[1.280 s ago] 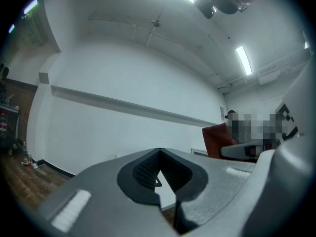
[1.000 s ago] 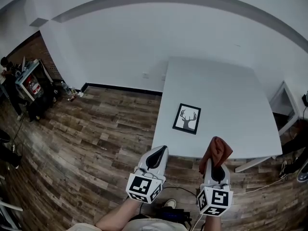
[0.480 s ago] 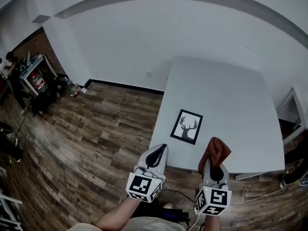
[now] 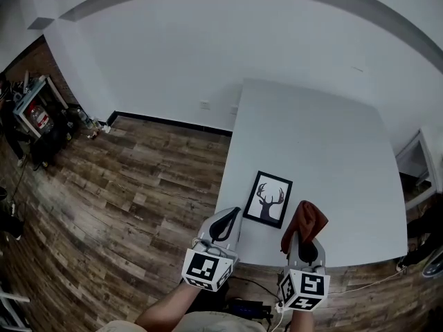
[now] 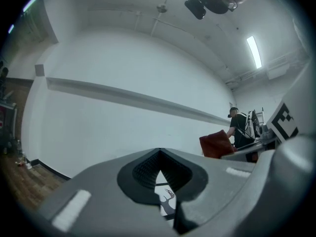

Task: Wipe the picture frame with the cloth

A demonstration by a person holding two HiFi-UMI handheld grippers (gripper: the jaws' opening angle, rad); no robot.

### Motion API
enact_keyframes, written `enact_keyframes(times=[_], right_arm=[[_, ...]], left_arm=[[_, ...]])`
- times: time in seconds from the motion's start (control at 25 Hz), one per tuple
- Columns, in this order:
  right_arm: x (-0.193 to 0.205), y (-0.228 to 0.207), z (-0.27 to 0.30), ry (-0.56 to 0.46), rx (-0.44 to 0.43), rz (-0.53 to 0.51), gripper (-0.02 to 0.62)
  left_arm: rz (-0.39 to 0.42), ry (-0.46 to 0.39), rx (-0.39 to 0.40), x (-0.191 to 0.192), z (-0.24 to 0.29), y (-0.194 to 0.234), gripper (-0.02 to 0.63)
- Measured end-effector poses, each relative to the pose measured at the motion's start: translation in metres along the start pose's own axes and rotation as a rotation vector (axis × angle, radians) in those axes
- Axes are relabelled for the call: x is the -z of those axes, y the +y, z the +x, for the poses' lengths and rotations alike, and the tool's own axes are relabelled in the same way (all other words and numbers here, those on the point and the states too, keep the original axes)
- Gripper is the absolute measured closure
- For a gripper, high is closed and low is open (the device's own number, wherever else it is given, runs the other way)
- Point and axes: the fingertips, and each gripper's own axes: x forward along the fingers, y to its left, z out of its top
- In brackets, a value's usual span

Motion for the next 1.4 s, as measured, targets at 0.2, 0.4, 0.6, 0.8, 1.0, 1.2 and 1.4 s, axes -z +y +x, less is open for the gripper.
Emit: enact_keyframes(times=[0.2,0.4,0.6,0.8,1.0,1.2,1.4], right_arm=[[0.000,0.014,0.050,0.047,0.003,0.032,0.534],[0.010,0.019,0.089,0.123,0.001,0.061,0.534],[0.027,0.022,0.139,0.224,-0.046,0.122,0.534],[0.045,0.027,0.190,0.326,-0.116,0.209,0.534],[0.067,0.024,0.231,0.440,-0.155,0.315,0.534],[0.090,0.038,0.257,0.572,-0.214,0.389,0.534],[0.114,0.040,0.280,0.688,-0.204,0.398,0.534]], left_arm=[[-0.001,-0.004,0.064,0.004,0.032,0.029,0.606],[-0.006,-0.018,0.106,0.009,0.055,0.044,0.606],[-0.002,0.014,0.092,0.019,0.073,0.060,0.606],[-0.001,0.018,0.053,0.024,0.081,0.074,0.606],[0.007,0.036,0.040,0.027,0.087,0.077,0.606],[0.007,0.035,0.040,0.031,0.092,0.076,0.606],[0.002,0.037,0.046,0.036,0.097,0.071,0.606]])
